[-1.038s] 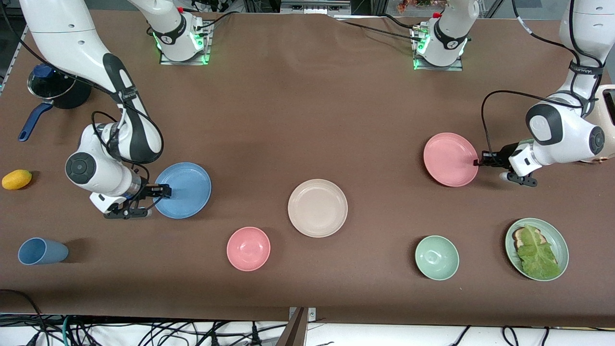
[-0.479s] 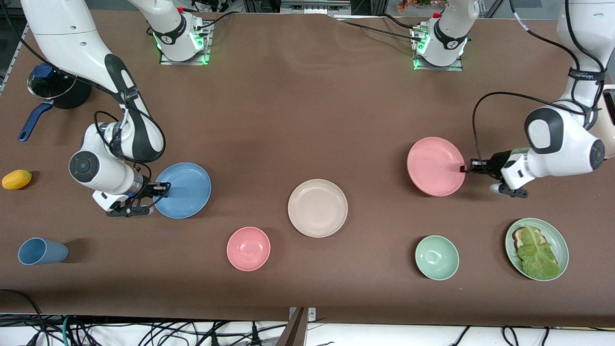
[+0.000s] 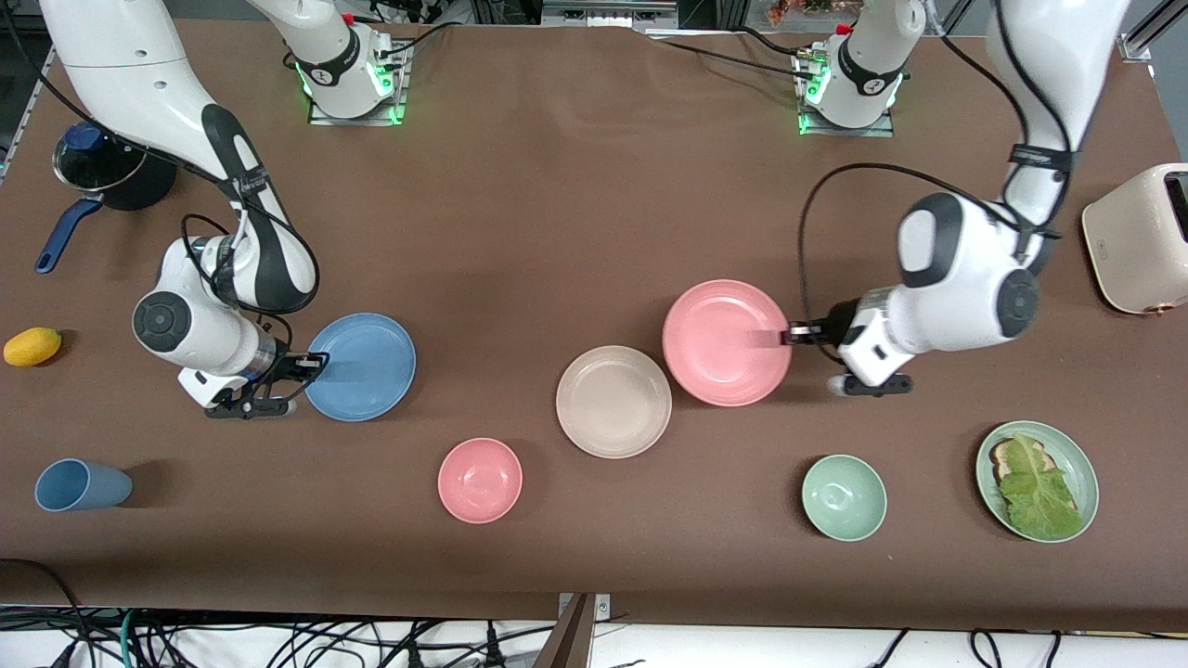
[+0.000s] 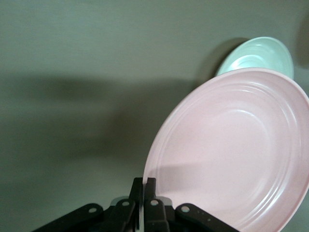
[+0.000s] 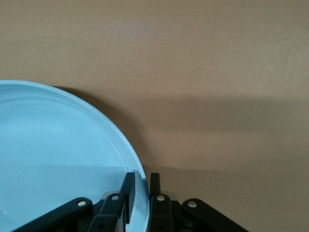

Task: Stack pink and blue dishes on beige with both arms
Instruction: 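Carry the pink plate onto the beige plate with the left gripper, then release the pink plate while the right gripper lifts the blue plate, then carry the blue plate onto the pink plate while the left gripper withdraws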

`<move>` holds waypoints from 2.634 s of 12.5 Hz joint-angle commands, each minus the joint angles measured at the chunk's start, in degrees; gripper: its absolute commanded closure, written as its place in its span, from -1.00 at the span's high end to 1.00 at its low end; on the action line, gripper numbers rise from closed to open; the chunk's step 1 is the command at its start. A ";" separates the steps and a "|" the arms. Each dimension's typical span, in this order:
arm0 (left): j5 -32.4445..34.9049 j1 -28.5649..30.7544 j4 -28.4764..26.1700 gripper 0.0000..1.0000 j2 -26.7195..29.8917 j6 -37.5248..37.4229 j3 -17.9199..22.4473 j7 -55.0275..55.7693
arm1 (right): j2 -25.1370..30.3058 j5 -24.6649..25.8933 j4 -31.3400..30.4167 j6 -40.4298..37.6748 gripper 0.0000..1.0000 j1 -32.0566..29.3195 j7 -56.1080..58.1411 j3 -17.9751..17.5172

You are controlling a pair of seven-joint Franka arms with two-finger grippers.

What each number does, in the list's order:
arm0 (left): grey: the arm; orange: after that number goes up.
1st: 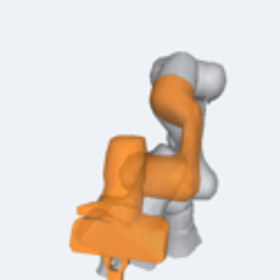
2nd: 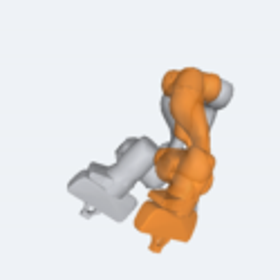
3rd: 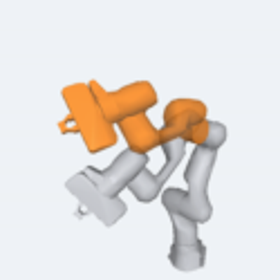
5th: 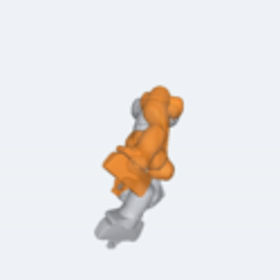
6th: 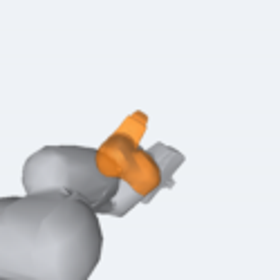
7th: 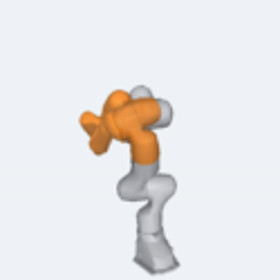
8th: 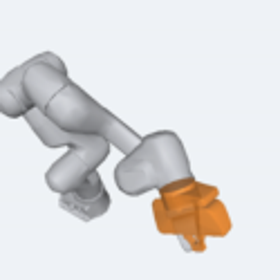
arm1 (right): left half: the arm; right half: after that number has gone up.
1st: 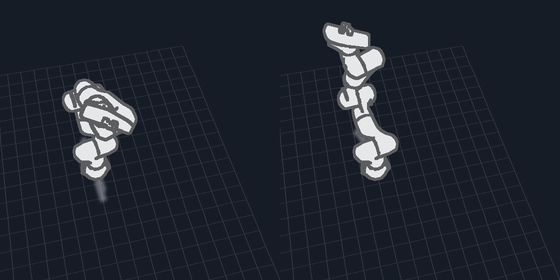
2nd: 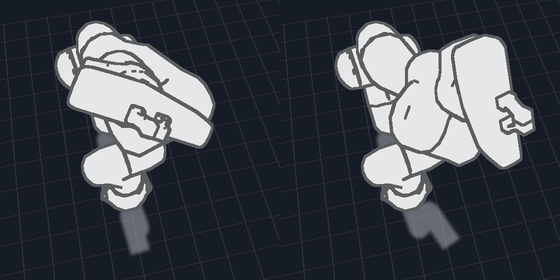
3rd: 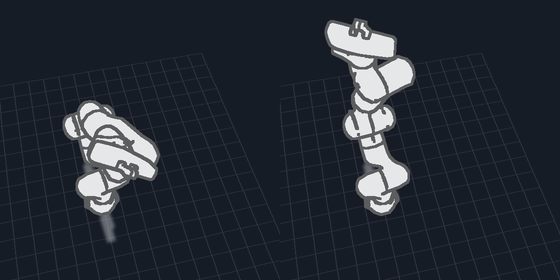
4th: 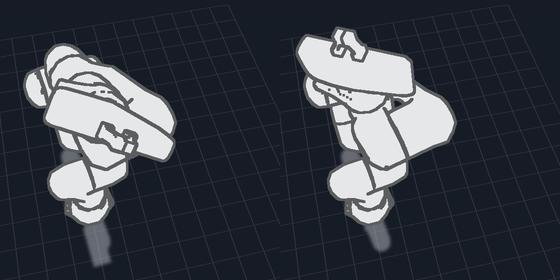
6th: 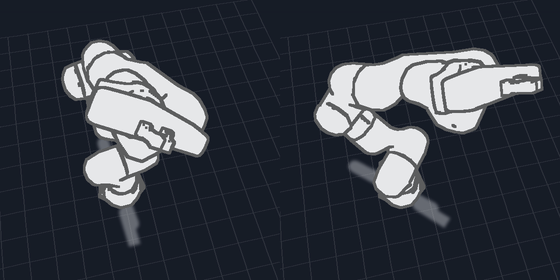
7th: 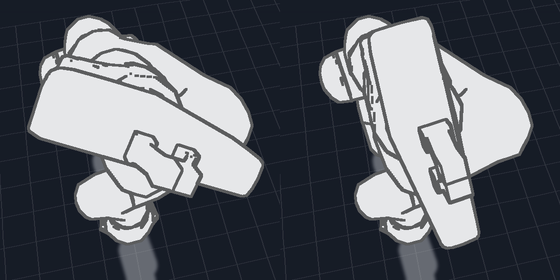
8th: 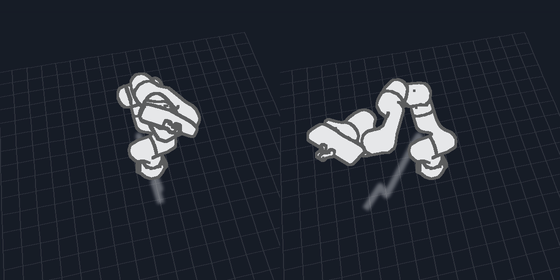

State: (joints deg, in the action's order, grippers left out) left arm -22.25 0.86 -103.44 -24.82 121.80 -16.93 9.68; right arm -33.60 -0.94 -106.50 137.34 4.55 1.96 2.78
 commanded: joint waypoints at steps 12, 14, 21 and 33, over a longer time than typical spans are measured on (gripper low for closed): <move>1.32 -15.62 10.63 -1.00 -15.95 15.92 2.78 19.32 | 3.36 -0.82 6.54 -9.07 -1.00 -0.60 2.34 -1.71; 1.42 -16.41 10.63 -1.00 -16.83 18.54 2.86 19.77 | 3.37 -3.44 13.48 -18.20 -1.00 -0.60 2.52 -2.08; 1.33 -16.77 11.59 -0.82 -19.56 20.31 3.83 19.68 | 3.28 -8.29 23.18 -29.67 -1.00 1.51 -1.50 -4.79; 1.50 -9.40 12.82 1.00 -3.67 -8.21 4.71 18.91 | -1.02 -7.24 23.97 -20.29 -1.00 19.42 -34.89 -6.12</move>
State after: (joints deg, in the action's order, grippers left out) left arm -21.98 -11.01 -89.47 -32.52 119.32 -12.52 30.17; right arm -32.54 -8.60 -83.96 114.58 21.14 -28.06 -3.68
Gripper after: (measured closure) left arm 0.000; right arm 0.952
